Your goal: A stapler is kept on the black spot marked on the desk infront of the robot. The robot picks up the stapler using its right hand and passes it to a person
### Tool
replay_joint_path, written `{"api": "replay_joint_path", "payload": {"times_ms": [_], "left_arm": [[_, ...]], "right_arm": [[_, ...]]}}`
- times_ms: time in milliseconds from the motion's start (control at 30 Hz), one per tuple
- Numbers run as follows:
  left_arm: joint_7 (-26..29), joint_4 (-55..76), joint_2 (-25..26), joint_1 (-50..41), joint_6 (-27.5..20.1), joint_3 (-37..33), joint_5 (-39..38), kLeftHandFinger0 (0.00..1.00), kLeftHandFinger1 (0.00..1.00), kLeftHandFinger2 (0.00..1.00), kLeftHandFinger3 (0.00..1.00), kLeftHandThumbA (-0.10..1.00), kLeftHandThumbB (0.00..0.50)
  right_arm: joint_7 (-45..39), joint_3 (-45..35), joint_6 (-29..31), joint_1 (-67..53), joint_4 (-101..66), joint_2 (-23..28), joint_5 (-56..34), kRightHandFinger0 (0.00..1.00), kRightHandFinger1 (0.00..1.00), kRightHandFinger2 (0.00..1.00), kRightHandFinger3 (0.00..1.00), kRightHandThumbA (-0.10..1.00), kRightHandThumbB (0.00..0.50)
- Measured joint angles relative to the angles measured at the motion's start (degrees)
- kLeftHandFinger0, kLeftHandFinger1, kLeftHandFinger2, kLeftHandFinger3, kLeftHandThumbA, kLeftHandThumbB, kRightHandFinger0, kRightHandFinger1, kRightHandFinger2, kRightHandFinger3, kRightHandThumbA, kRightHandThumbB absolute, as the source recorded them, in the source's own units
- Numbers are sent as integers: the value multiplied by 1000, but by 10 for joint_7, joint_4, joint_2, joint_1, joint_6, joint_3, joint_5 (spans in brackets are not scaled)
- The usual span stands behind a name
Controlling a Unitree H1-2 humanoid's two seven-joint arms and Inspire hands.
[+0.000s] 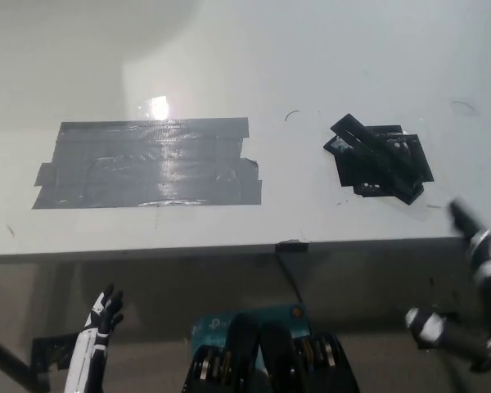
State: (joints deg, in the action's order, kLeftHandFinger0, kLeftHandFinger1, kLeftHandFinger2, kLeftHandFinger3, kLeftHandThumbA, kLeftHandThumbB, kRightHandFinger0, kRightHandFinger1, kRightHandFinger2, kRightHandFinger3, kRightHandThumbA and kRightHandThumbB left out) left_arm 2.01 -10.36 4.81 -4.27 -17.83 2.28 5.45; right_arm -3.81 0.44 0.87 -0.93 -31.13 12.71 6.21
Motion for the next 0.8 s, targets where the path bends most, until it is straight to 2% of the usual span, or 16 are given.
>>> {"api": "replay_joint_path", "payload": {"times_ms": [67, 233, 433, 533, 700, 800], "left_arm": [[0, 0, 0, 0, -2, 0, 1, 1000, 1000, 1000, 1000, 1000, 459], [0, -4, -2, 1, -5, 0, 3, 1000, 1000, 1000, 1000, 1000, 456], [0, -4, -2, 2, -8, 2, 3, 1000, 1000, 1000, 1000, 1000, 458], [0, -5, -3, 2, -9, 2, 4, 1000, 1000, 1000, 1000, 1000, 452], [0, -6, -3, 2, -12, 3, 7, 1000, 1000, 1000, 1000, 1000, 448], [0, -6, -4, 2, -12, 3, 8, 1000, 1000, 1000, 1000, 1000, 452]], "right_arm": [[-4, -11, -24, 47, -11, 21, 5, 1000, 1000, 1000, 1000, 1000, 250], [-17, -14, -79, 136, 22, 51, 9, 1000, 1000, 1000, 1000, 1000, 255], [-42, 6, -155, 267, 172, 80, 18, 1000, 1000, 1000, 1000, 1000, 261], [-49, 21, -172, 316, 245, 82, 22, 1000, 1000, 1000, 1000, 1000, 285], [-56, 51, -195, 386, 377, 77, 34, 1000, 1000, 1000, 1000, 1000, 261], [-57, 65, -199, 419, 449, 71, 41, 1000, 1000, 1000, 1000, 1000, 271]]}}
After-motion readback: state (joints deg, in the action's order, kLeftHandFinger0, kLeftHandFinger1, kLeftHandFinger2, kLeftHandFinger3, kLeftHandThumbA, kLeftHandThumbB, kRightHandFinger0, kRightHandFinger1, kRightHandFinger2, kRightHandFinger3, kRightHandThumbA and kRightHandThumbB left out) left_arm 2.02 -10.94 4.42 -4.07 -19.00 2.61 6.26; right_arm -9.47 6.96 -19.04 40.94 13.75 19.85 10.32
